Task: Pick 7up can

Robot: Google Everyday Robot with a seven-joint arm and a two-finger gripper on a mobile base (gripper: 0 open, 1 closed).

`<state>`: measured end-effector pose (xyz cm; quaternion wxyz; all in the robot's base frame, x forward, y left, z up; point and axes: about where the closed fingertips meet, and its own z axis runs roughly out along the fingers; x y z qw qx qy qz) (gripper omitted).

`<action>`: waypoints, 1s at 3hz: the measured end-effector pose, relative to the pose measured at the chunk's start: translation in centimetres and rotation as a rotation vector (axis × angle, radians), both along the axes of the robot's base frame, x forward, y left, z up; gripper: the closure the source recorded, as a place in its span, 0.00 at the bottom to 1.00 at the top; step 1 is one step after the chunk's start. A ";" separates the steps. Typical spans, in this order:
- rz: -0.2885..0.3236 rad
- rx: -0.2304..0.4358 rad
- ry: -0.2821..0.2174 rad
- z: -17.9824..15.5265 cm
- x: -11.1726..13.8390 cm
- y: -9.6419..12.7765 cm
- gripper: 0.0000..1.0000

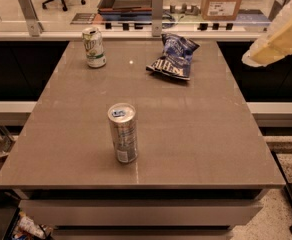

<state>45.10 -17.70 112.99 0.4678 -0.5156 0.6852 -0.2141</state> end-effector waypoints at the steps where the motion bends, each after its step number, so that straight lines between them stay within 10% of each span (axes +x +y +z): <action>1: 0.000 0.000 0.000 0.0 0.0 0.0 0.02; 3: 0.017 0.092 0.005 -0.6 1.0 1.3 0.00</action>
Offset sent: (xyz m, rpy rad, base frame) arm 0.0122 0.0055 -0.0079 0.0712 0.0084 0.0178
